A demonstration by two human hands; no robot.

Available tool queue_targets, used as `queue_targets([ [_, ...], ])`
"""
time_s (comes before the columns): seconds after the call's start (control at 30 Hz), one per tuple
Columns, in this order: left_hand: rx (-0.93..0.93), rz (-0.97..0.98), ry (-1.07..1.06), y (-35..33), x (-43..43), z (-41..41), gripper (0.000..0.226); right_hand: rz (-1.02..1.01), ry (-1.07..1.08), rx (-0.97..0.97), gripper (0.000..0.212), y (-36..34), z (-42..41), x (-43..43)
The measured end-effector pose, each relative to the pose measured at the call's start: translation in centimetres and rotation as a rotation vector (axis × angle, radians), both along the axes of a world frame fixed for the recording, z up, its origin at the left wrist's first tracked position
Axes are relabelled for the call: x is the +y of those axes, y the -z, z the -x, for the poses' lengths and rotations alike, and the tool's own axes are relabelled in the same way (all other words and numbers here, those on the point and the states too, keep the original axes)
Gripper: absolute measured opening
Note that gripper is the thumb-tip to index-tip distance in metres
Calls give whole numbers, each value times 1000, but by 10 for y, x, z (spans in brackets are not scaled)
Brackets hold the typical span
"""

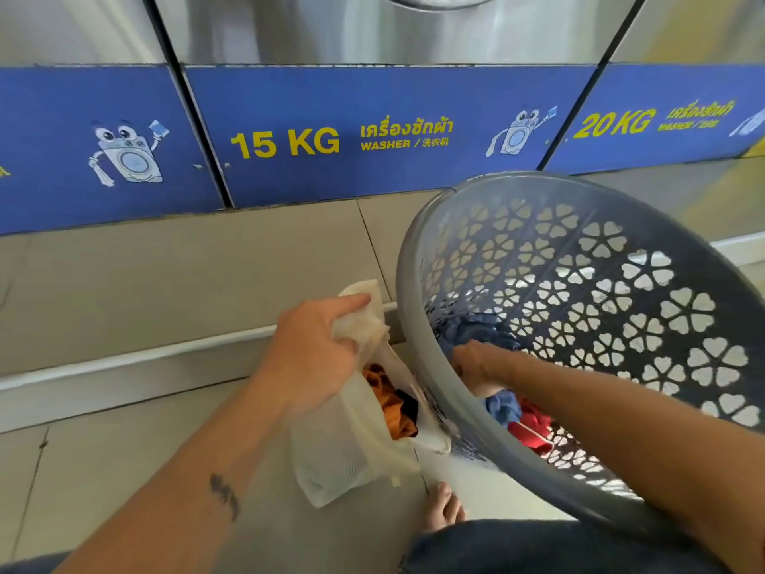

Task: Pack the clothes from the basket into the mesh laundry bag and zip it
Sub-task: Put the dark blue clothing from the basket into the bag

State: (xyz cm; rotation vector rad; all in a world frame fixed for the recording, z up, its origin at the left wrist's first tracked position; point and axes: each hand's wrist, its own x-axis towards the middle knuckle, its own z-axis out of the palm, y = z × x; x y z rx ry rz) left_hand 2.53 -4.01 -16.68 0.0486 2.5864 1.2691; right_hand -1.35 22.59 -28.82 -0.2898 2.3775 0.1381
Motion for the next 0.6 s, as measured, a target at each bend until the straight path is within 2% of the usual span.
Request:
queue_targets([
  [0.03, 33, -3, 11, -7, -1, -3, 59, 51, 59, 28, 6, -13, 3, 1],
  [0.27, 202, -66, -41, -66, -28, -17, 53, 516, 333, 299, 20, -105, -15, 5],
  [0.43, 272, -73, -60, -98, -40, -39, 55, 891, 539, 461, 11, -176, -54, -10],
  [0.6, 355, -108, -49, -125, -40, -58, 60, 1243, 682, 685, 11, -236, -89, -43],
])
